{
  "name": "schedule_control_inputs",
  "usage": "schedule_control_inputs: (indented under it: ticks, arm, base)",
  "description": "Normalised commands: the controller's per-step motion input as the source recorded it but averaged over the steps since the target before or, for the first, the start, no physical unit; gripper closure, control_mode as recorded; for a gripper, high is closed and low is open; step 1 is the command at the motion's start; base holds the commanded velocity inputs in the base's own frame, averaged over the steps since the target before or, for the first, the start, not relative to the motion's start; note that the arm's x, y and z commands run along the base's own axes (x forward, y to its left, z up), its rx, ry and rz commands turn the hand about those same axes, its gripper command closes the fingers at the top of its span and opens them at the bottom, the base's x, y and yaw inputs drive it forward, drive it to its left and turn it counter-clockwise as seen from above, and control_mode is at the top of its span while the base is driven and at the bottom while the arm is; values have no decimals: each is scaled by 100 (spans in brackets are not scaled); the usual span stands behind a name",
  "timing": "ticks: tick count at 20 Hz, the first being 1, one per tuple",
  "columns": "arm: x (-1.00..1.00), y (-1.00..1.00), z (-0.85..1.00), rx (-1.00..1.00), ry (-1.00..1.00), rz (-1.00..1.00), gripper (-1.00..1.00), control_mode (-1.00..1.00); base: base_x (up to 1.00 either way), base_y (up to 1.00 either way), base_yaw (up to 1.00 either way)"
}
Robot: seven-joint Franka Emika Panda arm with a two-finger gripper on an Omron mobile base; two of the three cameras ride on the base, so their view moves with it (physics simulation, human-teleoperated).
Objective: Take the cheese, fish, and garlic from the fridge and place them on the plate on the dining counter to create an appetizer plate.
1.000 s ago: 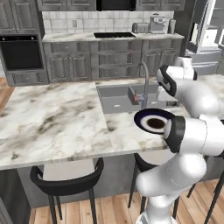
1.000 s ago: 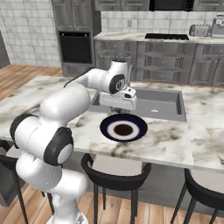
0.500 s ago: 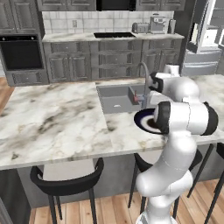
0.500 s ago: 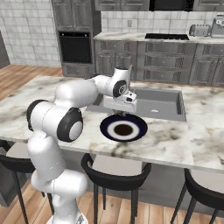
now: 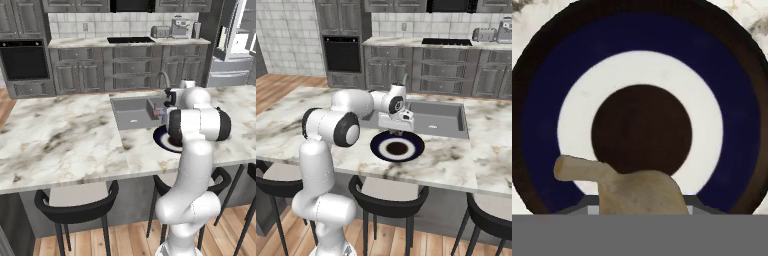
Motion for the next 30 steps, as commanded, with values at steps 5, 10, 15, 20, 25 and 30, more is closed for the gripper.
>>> schedule_control_inputs:
  ticks: [5, 10, 15, 20, 25, 30]
  arm:
    - [37, -12, -44, 0, 3, 4, 100, -100]
    - [33, -7, -46, 0, 2, 4, 100, -100]
    - [33, -1, -47, 0, 3, 3, 100, -100]
    - [32, 0, -47, 0, 3, 2, 100, -100]
    - [23, 0, -34, 0, 1, 1, -100, -100]
    - [-7, 0, -5, 0, -1, 0, -100, -100]
  base:
    - [0, 0, 0]
    - [0, 0, 0]
    - [0, 0, 0]
    - [0, 0, 0]
    - [0, 0, 0]
    - [0, 0, 0]
